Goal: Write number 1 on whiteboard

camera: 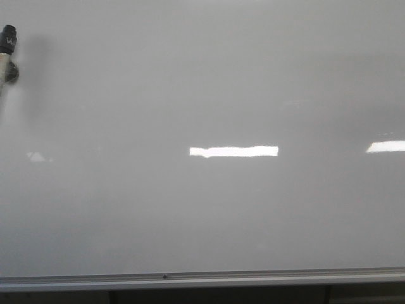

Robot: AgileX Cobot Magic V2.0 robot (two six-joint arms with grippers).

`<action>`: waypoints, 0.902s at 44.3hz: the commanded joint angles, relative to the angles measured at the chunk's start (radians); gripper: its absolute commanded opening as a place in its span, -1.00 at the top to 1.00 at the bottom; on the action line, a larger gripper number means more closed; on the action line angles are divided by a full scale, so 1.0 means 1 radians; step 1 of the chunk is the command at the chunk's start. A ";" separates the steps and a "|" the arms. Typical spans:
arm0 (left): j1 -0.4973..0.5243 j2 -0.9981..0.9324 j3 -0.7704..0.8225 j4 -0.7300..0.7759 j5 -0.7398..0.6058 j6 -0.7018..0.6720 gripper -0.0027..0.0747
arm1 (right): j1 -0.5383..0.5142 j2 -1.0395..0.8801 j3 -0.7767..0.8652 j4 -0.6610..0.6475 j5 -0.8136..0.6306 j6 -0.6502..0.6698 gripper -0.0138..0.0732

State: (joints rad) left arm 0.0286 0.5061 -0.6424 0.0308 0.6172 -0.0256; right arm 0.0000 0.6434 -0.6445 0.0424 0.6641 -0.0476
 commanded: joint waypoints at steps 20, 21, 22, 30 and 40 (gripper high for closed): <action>-0.006 0.063 -0.028 -0.003 -0.062 0.000 -0.37 | 0.000 0.019 -0.029 -0.009 -0.062 -0.014 -0.64; -0.006 0.068 -0.028 -0.006 -0.062 0.000 -0.38 | 0.000 0.019 -0.029 -0.009 -0.063 -0.014 -0.64; -0.006 0.070 -0.028 -0.006 -0.062 0.000 -0.38 | 0.000 0.019 -0.029 -0.009 -0.064 -0.014 -0.64; -0.033 0.127 -0.048 -0.039 -0.060 0.032 -0.36 | 0.000 0.019 -0.029 -0.009 -0.073 -0.014 -0.63; -0.151 0.269 -0.105 -0.040 -0.038 0.079 -0.36 | 0.000 0.019 -0.029 -0.009 -0.072 -0.014 -0.63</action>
State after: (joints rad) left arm -0.0859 0.7149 -0.6880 0.0000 0.6290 0.0435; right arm 0.0000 0.6538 -0.6445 0.0424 0.6641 -0.0508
